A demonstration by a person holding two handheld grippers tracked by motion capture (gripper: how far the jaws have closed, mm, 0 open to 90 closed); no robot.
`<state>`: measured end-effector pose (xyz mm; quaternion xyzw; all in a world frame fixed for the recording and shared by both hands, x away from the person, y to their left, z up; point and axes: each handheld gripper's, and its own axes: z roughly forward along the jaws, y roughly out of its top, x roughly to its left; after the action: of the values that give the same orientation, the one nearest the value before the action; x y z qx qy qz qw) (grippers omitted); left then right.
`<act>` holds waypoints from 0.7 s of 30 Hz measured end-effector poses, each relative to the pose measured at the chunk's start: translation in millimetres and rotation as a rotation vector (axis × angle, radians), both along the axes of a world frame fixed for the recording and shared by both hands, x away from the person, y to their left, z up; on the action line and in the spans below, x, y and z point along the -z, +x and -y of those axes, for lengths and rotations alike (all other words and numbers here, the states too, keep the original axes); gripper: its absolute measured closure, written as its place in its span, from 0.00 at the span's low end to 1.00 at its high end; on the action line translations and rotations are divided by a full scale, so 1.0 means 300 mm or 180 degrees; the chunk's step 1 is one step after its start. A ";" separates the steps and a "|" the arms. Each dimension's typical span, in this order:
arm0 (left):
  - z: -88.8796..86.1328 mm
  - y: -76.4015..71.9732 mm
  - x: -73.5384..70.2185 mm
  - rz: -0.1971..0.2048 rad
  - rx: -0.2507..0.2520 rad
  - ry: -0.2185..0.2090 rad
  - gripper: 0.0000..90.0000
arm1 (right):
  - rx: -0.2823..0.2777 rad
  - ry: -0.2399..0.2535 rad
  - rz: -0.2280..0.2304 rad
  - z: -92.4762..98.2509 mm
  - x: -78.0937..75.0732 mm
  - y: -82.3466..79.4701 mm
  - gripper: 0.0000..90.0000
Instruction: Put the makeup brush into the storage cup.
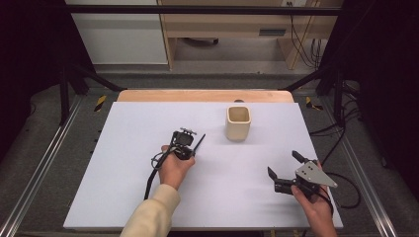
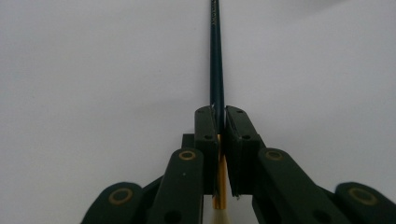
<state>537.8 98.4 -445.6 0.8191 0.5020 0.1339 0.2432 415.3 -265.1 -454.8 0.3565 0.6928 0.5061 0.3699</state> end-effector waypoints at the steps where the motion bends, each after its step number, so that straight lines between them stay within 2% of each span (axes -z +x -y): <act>1: -0.012 -0.003 -0.009 0.0030 0.0039 -0.0024 0.93 | 0.0002 -0.0011 0.0005 -0.002 0.000 0.000 0.03; 4: -0.027 -0.006 -0.018 0.0049 0.0078 -0.0058 0.93 | -0.0002 -0.0027 0.0012 -0.005 -0.001 -0.001 0.03; 6: -0.050 -0.015 -0.031 0.0132 0.0121 -0.0147 0.93 | -0.0013 -0.0081 0.0033 -0.012 -0.003 -0.004 0.03; 9: -0.066 -0.024 -0.043 0.0176 0.0180 -0.0181 0.93 | -0.0023 -0.0111 0.0072 -0.023 -0.009 -0.009 0.03; 10: -0.074 -0.029 -0.047 0.0216 0.0199 -0.0204 0.93 | -0.0037 -0.0148 0.0092 -0.029 -0.011 -0.012 0.03; 11: -0.087 -0.042 -0.058 0.0293 0.0252 -0.0240 0.93 | -0.0063 -0.0260 0.0127 -0.046 -0.015 -0.018 0.03; 12: -0.087 -0.042 -0.058 0.0293 0.0252 -0.0240 0.93 | -0.0063 -0.0260 0.0127 -0.046 -0.015 -0.018 0.03; 13: -0.094 -0.050 -0.064 0.0326 0.0289 -0.0244 0.93 | -0.0100 -0.0391 0.0183 -0.068 -0.018 -0.023 0.03; 14: -0.100 -0.057 -0.070 0.0350 0.0322 -0.0273 0.93 | -0.0100 -0.0391 0.0183 -0.068 -0.018 -0.023 0.03; 15: -0.109 -0.073 -0.081 0.0404 0.0390 -0.0302 0.93 | -0.0129 -0.0476 0.0210 -0.092 -0.020 -0.028 0.03; 16: -0.109 -0.073 -0.081 0.0404 0.0390 -0.0302 0.93 | -0.0129 -0.0476 0.0210 -0.092 -0.020 -0.028 0.03; 17: -0.116 -0.091 -0.093 0.0479 0.0463 -0.0320 0.93 | -0.0169 -0.0540 0.0241 -0.117 -0.024 -0.031 0.03; 18: -0.116 -0.091 -0.093 0.0479 0.0463 -0.0320 0.93 | -0.0169 -0.0540 0.0241 -0.117 -0.024 -0.031 0.03; 19: -0.120 -0.101 -0.099 0.0524 0.0511 -0.0309 0.93 | -0.0192 -0.0657 0.0291 -0.144 -0.026 -0.035 0.03; 21: -0.130 -0.123 -0.108 0.0595 0.0605 -0.0354 0.93 | -0.0200 -0.0714 0.0315 -0.158 -0.026 -0.038 0.03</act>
<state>501.0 137.4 -413.0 0.8321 0.4041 0.1580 0.3456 404.1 -217.5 -446.9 0.2656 0.7368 0.4538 0.4251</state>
